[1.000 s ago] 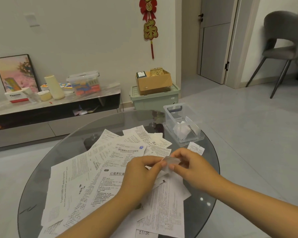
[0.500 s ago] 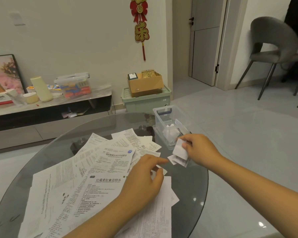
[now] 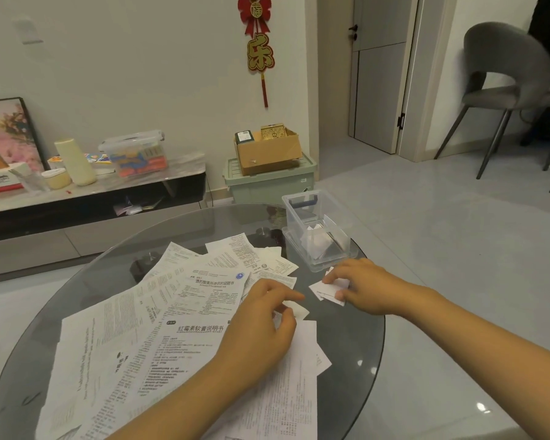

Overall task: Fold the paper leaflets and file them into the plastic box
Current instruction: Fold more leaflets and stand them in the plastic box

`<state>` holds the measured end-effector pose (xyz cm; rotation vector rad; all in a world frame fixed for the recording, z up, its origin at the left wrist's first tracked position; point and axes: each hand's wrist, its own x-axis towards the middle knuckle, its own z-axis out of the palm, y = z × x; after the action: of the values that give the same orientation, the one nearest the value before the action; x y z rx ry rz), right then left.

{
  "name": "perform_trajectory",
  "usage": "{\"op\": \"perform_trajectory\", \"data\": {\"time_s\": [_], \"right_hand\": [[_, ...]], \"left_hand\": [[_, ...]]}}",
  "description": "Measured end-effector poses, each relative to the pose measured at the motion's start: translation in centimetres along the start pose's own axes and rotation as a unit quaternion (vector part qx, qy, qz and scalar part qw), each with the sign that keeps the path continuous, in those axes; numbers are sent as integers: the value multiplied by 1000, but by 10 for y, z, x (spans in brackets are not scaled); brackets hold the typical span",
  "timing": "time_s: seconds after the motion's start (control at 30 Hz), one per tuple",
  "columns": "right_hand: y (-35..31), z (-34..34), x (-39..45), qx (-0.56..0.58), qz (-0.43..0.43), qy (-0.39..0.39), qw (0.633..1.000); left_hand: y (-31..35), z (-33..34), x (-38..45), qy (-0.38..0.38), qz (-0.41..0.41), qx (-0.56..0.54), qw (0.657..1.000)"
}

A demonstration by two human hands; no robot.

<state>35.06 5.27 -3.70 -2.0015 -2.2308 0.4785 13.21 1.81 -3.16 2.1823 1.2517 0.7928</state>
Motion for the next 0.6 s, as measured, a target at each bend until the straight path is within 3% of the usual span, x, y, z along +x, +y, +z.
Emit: {"op": "perform_trajectory", "data": {"time_s": [0.1, 0.37, 0.6], "right_hand": [[9, -6, -5, -15, -23, -54, 998], [-9, 3, -2, -72, -5, 49, 996], [-15, 6, -3, -84, 6, 69, 994]], "left_hand": [[2, -2, 2, 5, -8, -2, 1000], [2, -4, -1, 5, -8, 0, 1000], [-5, -10, -4, 17, -18, 1, 1000]]}}
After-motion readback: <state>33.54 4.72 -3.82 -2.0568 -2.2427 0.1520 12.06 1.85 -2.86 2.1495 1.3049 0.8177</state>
